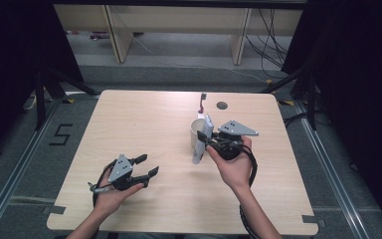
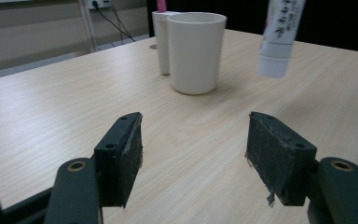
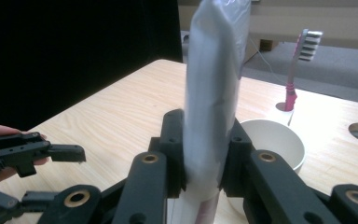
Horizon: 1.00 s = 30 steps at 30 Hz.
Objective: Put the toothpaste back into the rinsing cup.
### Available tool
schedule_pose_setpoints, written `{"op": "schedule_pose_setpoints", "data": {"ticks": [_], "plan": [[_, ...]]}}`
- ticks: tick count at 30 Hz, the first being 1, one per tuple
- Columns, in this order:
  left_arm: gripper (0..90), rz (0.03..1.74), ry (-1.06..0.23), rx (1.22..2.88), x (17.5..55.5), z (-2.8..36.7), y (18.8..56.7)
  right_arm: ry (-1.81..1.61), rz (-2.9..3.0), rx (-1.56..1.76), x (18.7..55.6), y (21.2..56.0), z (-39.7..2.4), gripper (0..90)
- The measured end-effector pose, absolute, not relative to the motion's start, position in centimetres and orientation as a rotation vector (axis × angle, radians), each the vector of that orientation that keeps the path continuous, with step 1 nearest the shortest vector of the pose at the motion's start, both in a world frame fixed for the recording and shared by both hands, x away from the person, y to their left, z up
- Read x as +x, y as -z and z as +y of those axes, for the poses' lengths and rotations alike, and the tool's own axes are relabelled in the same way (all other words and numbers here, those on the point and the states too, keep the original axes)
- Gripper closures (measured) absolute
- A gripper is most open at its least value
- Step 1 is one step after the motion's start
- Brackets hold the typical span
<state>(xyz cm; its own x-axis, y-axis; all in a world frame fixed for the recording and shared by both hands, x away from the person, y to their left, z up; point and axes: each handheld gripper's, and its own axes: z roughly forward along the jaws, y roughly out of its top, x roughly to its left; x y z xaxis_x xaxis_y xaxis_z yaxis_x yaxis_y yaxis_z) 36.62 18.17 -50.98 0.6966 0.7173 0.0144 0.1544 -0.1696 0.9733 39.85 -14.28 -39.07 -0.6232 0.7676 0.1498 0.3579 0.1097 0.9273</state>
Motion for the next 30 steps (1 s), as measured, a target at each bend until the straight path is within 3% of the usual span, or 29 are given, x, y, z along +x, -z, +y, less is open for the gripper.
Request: {"op": "schedule_pose_setpoints", "data": {"ticks": [14,30], "plan": [[35.0,0.702,-0.678,1.668,36.9,19.0,51.9,-1.483,1.993,1.088,40.2,38.3,-15.0,75.5],[34.9,0.712,-0.687,1.654,37.0,19.0,52.2,-1.465,1.957,1.066,40.8,37.1,-15.6,75.4]]}}
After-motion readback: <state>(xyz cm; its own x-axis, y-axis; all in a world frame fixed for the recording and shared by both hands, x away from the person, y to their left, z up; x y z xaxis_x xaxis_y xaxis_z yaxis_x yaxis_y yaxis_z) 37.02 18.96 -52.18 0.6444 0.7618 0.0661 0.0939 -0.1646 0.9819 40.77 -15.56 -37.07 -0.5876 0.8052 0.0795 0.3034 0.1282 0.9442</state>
